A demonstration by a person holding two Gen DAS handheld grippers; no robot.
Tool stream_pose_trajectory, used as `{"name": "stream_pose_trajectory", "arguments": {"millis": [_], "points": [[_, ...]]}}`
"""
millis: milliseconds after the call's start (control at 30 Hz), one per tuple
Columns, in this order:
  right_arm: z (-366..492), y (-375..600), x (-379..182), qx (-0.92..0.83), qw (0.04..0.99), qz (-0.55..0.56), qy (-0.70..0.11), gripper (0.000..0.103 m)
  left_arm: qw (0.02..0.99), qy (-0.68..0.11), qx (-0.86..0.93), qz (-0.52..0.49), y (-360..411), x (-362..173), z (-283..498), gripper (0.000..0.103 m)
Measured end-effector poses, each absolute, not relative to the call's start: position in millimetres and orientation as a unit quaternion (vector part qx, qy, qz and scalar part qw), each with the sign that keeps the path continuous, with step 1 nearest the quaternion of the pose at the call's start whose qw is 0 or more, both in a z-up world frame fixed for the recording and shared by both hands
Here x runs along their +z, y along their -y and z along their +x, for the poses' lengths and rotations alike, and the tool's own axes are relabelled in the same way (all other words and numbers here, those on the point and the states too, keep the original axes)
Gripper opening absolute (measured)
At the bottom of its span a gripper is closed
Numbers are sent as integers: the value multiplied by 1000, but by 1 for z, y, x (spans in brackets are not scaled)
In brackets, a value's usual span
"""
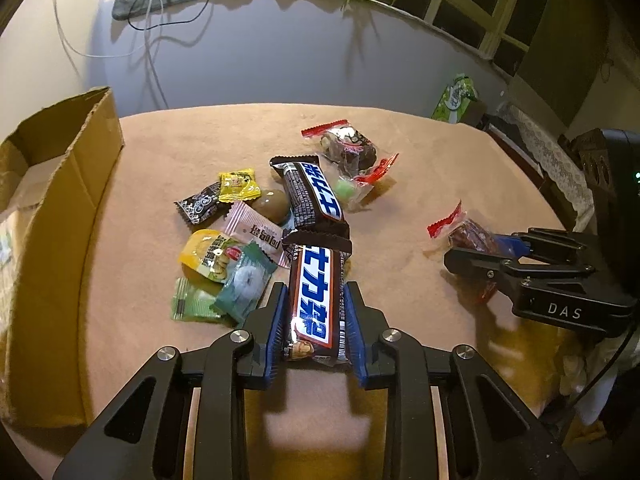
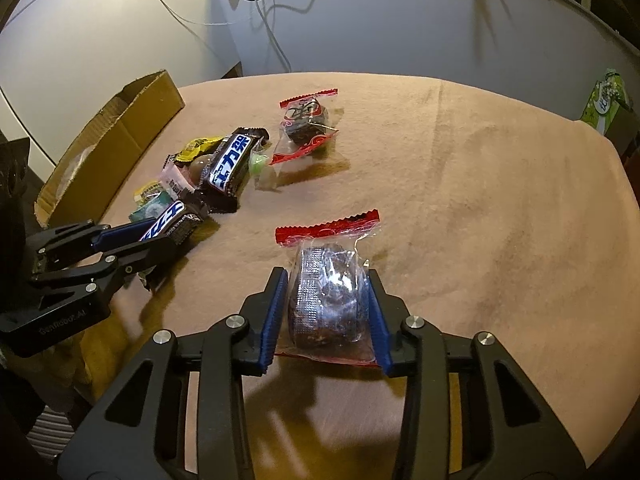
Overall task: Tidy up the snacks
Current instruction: 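Grasp the red-wrapped cake with the right gripper while the left gripper grasps a Snickers bar, then carry the cake and Snickers bar into the box and open both grippers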
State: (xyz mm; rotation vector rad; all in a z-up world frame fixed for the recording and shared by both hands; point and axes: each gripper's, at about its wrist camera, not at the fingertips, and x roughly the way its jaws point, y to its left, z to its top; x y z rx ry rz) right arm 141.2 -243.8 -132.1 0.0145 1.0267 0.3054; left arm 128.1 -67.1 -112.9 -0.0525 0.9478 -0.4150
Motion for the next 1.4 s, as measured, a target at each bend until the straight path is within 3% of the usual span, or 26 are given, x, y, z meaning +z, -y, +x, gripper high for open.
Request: {"name": "stream_pose_trajectory", "arguments": {"millis": [533, 1400], "points": [[126, 218, -93, 166, 875, 4, -455, 38, 890, -406, -196, -62, 34, -77, 106, 27], [150, 49, -52, 284, 863, -49, -415, 38, 924, -349, -98, -120, -97, -50, 87, 27]]}}
